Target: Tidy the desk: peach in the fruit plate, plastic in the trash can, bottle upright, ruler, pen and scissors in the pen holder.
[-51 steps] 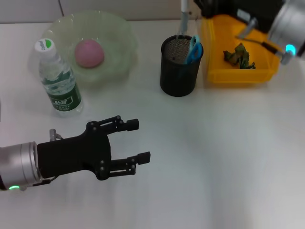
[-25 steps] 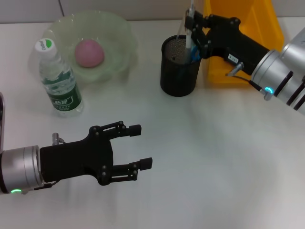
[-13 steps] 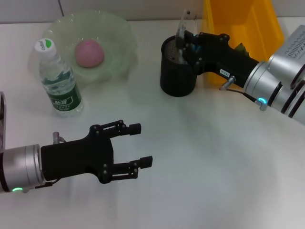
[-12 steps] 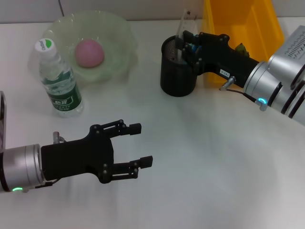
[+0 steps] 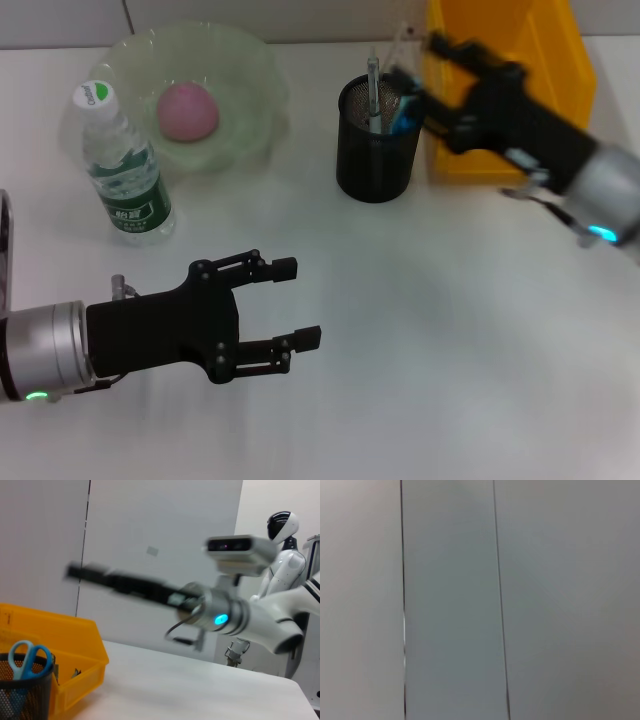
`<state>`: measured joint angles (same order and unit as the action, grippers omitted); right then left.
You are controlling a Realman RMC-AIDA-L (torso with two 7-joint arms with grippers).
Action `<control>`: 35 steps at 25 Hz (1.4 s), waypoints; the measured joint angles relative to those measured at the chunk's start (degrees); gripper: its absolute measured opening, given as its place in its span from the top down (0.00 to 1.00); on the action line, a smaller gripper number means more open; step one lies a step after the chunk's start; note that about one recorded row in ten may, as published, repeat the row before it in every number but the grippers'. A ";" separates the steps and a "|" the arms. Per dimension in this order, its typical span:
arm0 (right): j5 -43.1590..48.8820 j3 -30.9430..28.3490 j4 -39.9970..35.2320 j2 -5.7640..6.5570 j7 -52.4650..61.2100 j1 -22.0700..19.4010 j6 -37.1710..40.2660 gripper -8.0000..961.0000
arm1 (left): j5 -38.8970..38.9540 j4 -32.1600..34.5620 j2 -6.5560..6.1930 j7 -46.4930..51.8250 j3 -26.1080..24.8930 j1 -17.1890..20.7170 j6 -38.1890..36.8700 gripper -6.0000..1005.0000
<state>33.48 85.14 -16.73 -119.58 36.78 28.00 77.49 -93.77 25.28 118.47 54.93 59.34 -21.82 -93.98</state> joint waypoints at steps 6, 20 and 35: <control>5.14 -2.29 -7.69 2.06 6.67 -12.91 9.48 0.25 | 0.00 0.44 -0.15 0.17 0.01 -0.05 0.24 0.21; 35.94 -3.80 -4.46 5.75 7.06 -19.48 21.41 0.14 | -8.91 0.55 -0.57 7.29 -0.27 -3.04 0.15 0.21; 37.26 -6.74 -5.26 5.80 7.55 -20.05 20.35 0.14 | -9.00 0.65 -0.15 5.48 -0.28 -1.81 -0.73 0.21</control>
<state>70.74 78.40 -21.99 -113.78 44.32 7.95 97.84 -102.76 25.93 118.32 60.40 59.06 -23.62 -94.71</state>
